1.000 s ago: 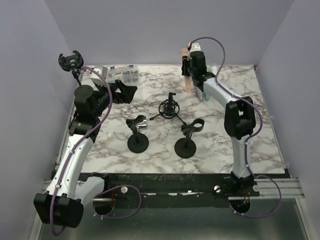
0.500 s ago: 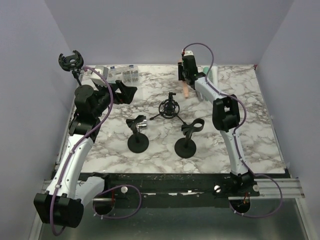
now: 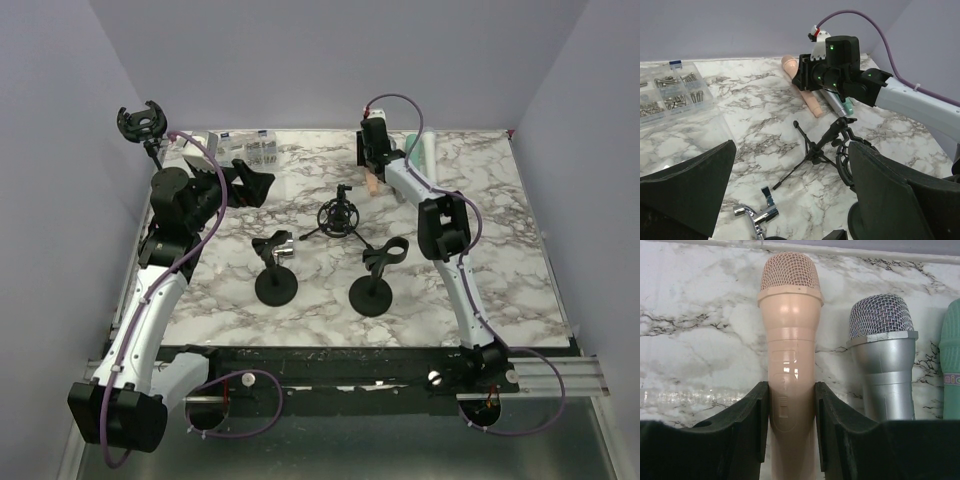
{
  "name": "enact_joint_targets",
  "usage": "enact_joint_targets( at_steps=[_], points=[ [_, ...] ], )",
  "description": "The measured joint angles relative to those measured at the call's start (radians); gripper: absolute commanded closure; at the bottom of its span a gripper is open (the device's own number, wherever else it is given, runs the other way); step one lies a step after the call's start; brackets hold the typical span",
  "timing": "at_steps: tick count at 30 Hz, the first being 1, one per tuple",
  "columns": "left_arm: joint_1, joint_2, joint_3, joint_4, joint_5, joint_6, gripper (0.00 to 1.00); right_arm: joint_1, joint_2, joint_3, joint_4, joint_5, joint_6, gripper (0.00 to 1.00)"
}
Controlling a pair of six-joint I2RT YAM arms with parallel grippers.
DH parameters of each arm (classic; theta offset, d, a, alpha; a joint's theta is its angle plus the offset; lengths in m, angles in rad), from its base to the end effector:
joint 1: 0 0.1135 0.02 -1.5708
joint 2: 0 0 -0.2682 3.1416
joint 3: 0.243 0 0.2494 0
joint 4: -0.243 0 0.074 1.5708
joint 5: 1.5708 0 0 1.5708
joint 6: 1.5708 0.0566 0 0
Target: Remove the microphone from the stand
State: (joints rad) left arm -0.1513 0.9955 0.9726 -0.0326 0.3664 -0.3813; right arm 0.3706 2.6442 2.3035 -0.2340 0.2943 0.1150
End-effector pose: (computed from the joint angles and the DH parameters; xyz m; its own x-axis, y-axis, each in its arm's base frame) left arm 0.2383 -0.0568 0.3859 -0.2349 -0.3156 -0.9194 0.4384 0.8097 -0.3900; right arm 0.5759 0.2062 0.1475 -0.5171 -0.0831 -0.8519 -0.0607 0.9963 -0.0603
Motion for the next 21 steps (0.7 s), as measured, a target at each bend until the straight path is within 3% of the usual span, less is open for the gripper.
enact_joint_targets(
  at_steps=[5, 13, 17, 21],
  points=[
    [0.000, 0.011, 0.000, 0.000, 0.000, 0.000, 0.02, 0.000, 0.013, 0.018, 0.002, 0.005, 0.001, 0.57],
    [0.000, 0.013, 0.000, 0.000, -0.001, 0.000, 0.02, 0.000, 0.009, 0.061, -0.057, 0.004, 0.005, 0.22],
    [0.000, 0.014, 0.000, 0.001, 0.000, -0.006, 0.02, 0.000, -0.069, 0.031, -0.106, -0.001, 0.007, 0.18],
    [0.000, 0.020, 0.000, 0.001, 0.000, -0.014, 0.02, -0.004, -0.270, -0.088, -0.138, -0.025, 0.027, 0.17]
  ],
)
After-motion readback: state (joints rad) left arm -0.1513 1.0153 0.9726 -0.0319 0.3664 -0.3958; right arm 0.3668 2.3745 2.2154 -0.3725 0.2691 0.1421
